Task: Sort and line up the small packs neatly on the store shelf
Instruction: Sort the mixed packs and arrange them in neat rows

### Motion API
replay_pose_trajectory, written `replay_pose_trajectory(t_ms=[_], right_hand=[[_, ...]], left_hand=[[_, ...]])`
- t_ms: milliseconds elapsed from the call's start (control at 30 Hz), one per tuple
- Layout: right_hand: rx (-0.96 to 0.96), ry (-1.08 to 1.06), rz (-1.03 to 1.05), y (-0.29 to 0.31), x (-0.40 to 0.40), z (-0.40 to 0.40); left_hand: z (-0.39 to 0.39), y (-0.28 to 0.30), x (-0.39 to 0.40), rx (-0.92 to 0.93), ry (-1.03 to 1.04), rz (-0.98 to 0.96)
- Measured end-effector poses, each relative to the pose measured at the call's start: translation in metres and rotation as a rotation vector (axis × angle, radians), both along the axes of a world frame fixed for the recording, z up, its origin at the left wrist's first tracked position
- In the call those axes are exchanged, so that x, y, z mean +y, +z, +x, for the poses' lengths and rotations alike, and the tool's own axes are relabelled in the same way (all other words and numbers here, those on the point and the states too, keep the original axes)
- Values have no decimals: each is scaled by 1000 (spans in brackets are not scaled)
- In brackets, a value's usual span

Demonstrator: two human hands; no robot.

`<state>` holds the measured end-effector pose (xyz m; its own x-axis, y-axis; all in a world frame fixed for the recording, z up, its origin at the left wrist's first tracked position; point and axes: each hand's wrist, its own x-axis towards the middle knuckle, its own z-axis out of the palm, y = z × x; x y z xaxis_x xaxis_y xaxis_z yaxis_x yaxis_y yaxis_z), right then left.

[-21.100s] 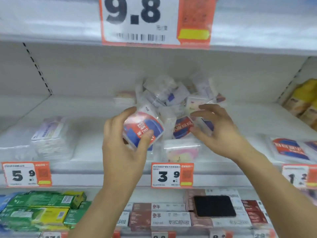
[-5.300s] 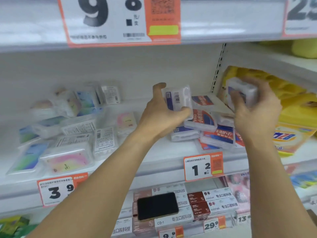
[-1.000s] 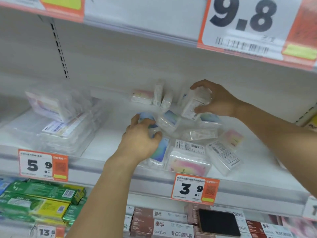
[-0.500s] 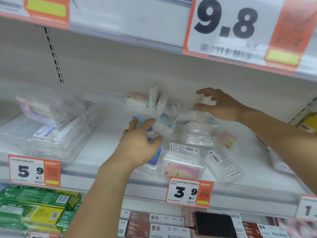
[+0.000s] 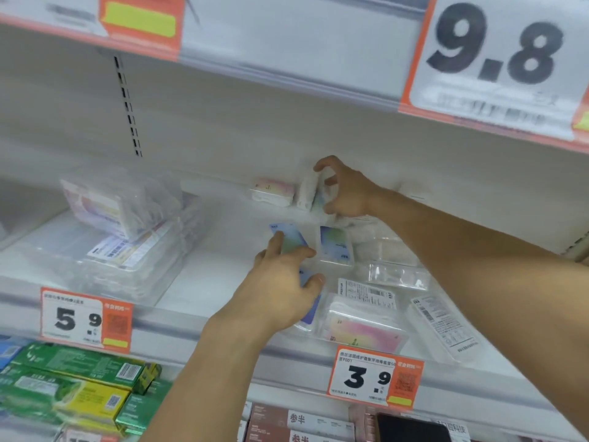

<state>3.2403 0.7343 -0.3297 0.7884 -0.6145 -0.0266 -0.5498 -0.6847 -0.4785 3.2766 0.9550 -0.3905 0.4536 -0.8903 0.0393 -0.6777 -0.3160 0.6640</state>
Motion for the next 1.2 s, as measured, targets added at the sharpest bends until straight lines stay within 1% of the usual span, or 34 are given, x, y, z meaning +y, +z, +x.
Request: replay_pose_trajectory(t_ms=[100, 133, 167, 233, 267, 300, 367, 433, 467, 533, 567, 600, 667, 767, 833, 867, 933, 1000, 1067, 1100, 1133, 1200], right_hand=[[156, 21, 29, 18, -13, -14], [177, 17, 59, 24, -17, -16], [166, 0, 96, 31, -21, -17], [60, -54, 120, 40, -24, -8], [9, -72, 52, 41, -23, -1], [-19, -74, -69, 39, -18, 8], [-21, 35, -286, 29, -4, 31], [102, 202, -413, 17, 14, 55], [217, 245, -480, 10, 23, 66], [481, 237, -578, -3, 33, 84], [593, 222, -594, -10, 34, 90], [671, 211, -598, -16, 35, 93], [729, 201, -599, -25, 34, 91], [724, 160, -572, -20, 38, 76], [709, 170, -526, -10, 42, 60], [653, 192, -503, -4, 42, 51], [454, 185, -479, 12, 36, 27], [245, 26, -517, 30, 12, -1], [179, -262, -523, 41, -28, -36], [186, -389, -460, 42, -46, -56], [190, -466, -350, 39, -60, -75], [135, -503, -69, 25, -67, -106]], left_hand=[[8, 2, 6, 12, -15, -25], [10, 4, 7, 15, -14, -29], [11, 5, 9, 16, -11, -31], [12, 6, 10, 20, -7, -40], [11, 7, 11, 24, -6, -45], [10, 8, 10, 30, -6, -48], [8, 9, 10, 30, -3, -50], [7, 9, 9, 25, 2, -57], [7, 8, 9, 26, 2, -67], [8, 6, 8, 32, -11, -97], [8, 5, 8, 31, -23, -106], [9, 4, 8, 30, -34, -109], [11, 4, 10, 17, -51, -97], [12, 4, 12, 4, -54, -76], [12, 4, 13, -10, -48, -65], [12, 4, 13, -18, -45, -61], [10, 5, 15, -24, -44, -56], [8, 7, 17, -16, -39, -64], [4, 8, 17, -11, -28, -64], [3, 8, 16, -11, -22, -55], [1, 8, 15, -14, -17, -46], [-2, 8, 12, -23, -17, -26]])
